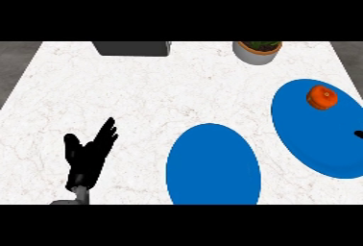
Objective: Pick the squash from the plate and place it in the plate
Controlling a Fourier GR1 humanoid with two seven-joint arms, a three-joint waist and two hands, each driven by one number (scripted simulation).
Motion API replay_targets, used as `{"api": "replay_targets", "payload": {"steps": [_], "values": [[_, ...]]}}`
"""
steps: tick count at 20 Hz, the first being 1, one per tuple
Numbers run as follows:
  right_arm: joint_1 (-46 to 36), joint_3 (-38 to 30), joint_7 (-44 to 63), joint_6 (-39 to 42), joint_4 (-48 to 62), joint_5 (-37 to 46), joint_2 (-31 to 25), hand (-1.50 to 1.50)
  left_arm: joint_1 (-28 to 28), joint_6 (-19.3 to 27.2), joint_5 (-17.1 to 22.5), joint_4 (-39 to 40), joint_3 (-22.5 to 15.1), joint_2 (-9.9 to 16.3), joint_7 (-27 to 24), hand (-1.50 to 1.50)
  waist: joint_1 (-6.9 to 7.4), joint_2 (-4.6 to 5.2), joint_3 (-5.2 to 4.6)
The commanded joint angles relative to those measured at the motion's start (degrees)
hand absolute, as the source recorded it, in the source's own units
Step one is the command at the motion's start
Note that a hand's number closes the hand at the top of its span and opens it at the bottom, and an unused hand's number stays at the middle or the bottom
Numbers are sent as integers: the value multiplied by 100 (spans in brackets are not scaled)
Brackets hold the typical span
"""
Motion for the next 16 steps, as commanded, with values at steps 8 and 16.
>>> {"api": "replay_targets", "payload": {"steps": [8, 16], "values": [[1308, 322, -1087, 1518, 54, 112, -553, -150, 177, 26, -78, -305, -4, 17, 140, 0, -34, -23, -5], [2017, 665, -1379, 988, -435, 226, -185, -150, 144, -58, -121, 209, -6, -173, -422, 0, -64, -33, -12]]}}
